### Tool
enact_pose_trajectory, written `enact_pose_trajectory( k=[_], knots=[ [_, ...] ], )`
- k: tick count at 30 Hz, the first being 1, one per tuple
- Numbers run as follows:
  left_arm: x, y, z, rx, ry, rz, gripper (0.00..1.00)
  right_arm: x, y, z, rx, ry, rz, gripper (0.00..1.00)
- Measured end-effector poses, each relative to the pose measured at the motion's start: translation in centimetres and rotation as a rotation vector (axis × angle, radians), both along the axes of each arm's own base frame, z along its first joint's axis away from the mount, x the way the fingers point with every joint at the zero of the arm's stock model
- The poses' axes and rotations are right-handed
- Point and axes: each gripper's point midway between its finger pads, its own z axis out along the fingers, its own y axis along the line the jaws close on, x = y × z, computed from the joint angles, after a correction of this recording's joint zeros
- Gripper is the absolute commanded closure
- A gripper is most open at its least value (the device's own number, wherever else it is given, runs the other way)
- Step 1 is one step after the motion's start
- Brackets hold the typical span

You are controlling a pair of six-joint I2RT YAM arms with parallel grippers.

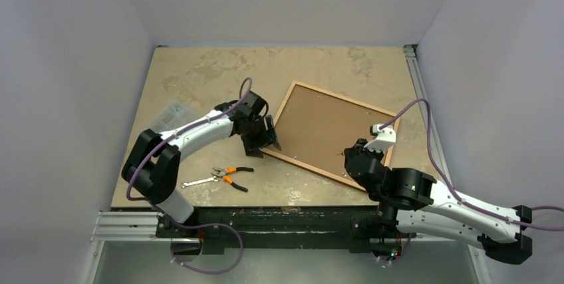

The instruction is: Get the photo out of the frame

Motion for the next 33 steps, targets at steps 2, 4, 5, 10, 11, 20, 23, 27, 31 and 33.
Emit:
enact_pose_trajectory(
  k=[2, 4, 5, 10, 11, 20, 23, 27, 31, 33],
  knots=[
    [-1.7, -0.4, -2.0, -0.057, 0.118, 0.096, 0.31, 0.0, 0.1, 0.0, 0.0, 0.001, 0.002, 1.0],
    [-3.3, -0.3, -3.8, -0.078, 0.222, 0.184, 0.29, 0.0, 0.2, -0.2, -0.002, 0.005, 0.005, 1.0],
    [-4.1, -0.2, -4.5, -0.085, 0.27, 0.234, 0.28, 0.0, 0.3, -0.3, -0.002, 0.008, 0.007, 1.0],
    [-3.9, -1.0, -5.0, -0.137, 0.335, 0.382, 0.26, -0.1, 0.4, -0.5, -0.001, 0.013, 0.013, 1.0],
    [-3.5, -1.4, -4.8, -0.153, 0.334, 0.402, 0.26, -0.1, 0.5, -0.5, 0.001, 0.013, 0.013, 1.0],
    [-1.5, -3.4, -5.9, -0.174, 0.362, 0.524, 0.35, -0.1, 0.5, -0.8, -0.005, 0.016, 0.013, 1.0],
    [-1.4, -4.0, -6.3, -0.173, 0.388, 0.544, 0.48, 0.0, 0.5, -0.9, -0.006, 0.016, 0.012, 1.0],
    [-0.9, -4.6, -6.7, -0.178, 0.386, 0.542, 0.78, 0.0, 0.6, -1.1, -0.019, 0.022, 0.012, 1.0],
    [0.8, -4.3, -6.7, -0.126, 0.35, 0.533, 1.0, 0.0, 0.6, -1.3, -0.029, 0.026, 0.012, 1.0],
    [3.8, -4.3, -6.5, -0.115, 0.273, 0.496, 1.0, 0.1, 0.8, -1.4, -0.035, 0.027, 0.016, 1.0]
  ],
)
